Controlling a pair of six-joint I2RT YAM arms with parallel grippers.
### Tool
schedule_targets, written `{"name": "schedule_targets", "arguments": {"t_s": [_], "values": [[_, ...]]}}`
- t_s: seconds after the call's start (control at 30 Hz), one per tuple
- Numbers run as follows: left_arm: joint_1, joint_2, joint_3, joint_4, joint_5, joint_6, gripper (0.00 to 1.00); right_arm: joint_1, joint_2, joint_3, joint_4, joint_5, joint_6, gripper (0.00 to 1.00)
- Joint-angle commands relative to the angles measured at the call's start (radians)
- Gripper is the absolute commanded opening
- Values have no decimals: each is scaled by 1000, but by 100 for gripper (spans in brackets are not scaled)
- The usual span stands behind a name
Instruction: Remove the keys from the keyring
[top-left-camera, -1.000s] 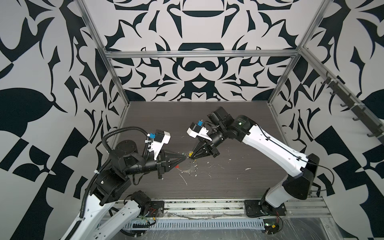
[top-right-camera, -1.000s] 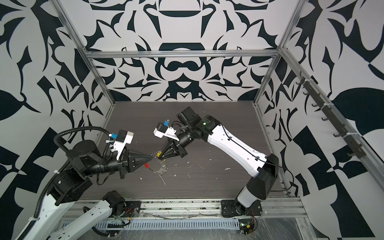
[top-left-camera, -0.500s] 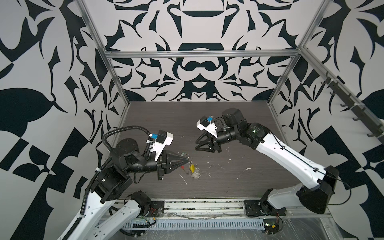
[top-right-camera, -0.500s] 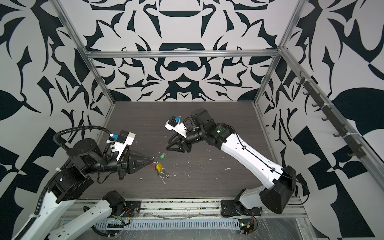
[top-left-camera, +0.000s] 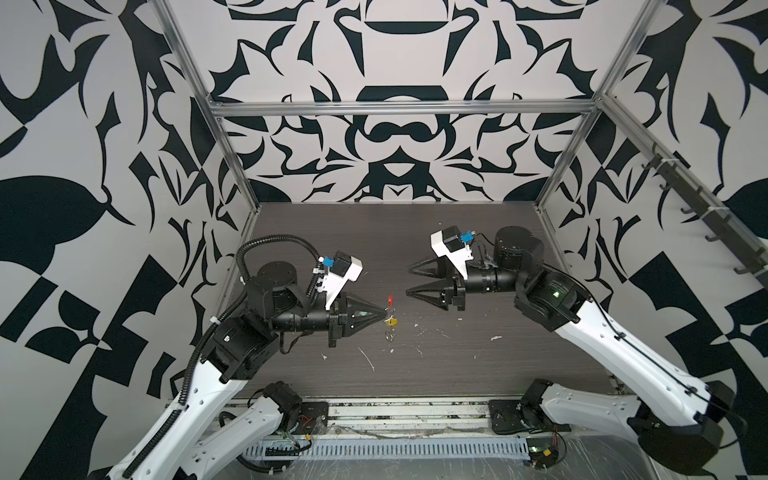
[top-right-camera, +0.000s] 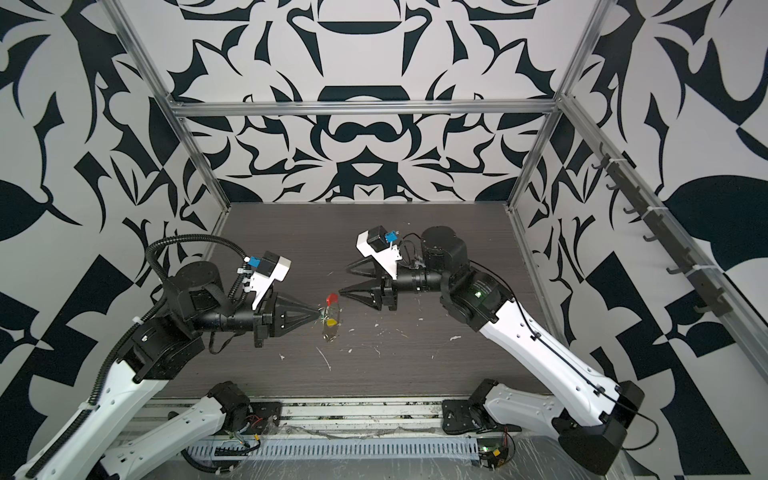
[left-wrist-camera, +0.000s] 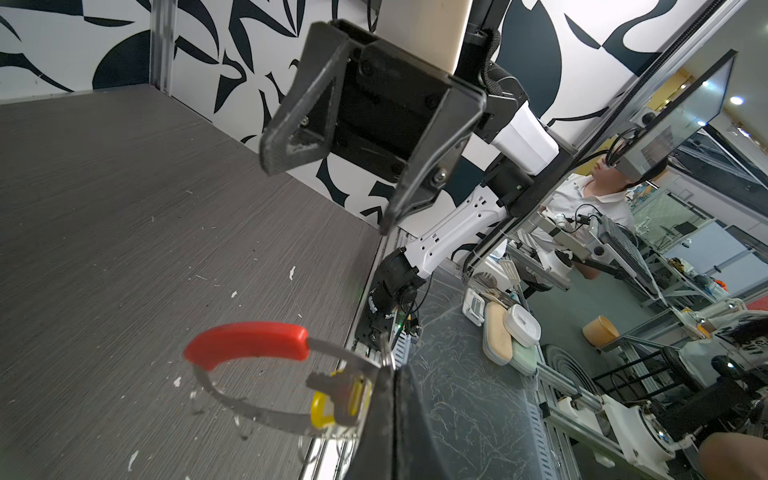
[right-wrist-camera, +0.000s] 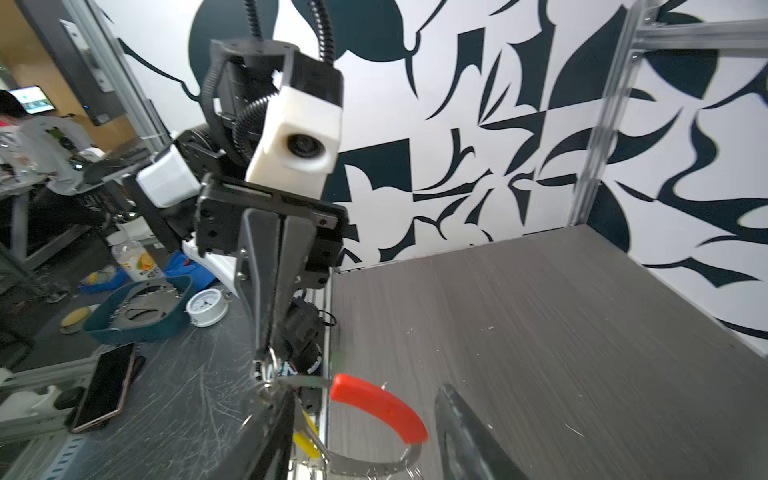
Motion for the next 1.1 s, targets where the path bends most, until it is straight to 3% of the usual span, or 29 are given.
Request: {"name": "schedule_targets", "arguments": {"t_s": [0.0, 0.17, 0.67, 0.97, 1.07], "values": [[-2, -1, 32, 0, 4, 19, 0, 5, 39, 17, 117, -127, 104, 58], [-2, 7, 37, -4, 4, 19, 0, 25, 86, 21, 135, -200, 144, 58], [-3, 4, 51, -29, -48, 21, 0, 59, 117, 22, 68, -217, 109, 52], [-1, 10, 55, -30, -63, 21, 0, 66, 136, 22, 48, -211, 93, 37], [-1, 11, 55, -32, -76, 23, 0, 66, 138, 22, 48, -201, 91, 23]]}}
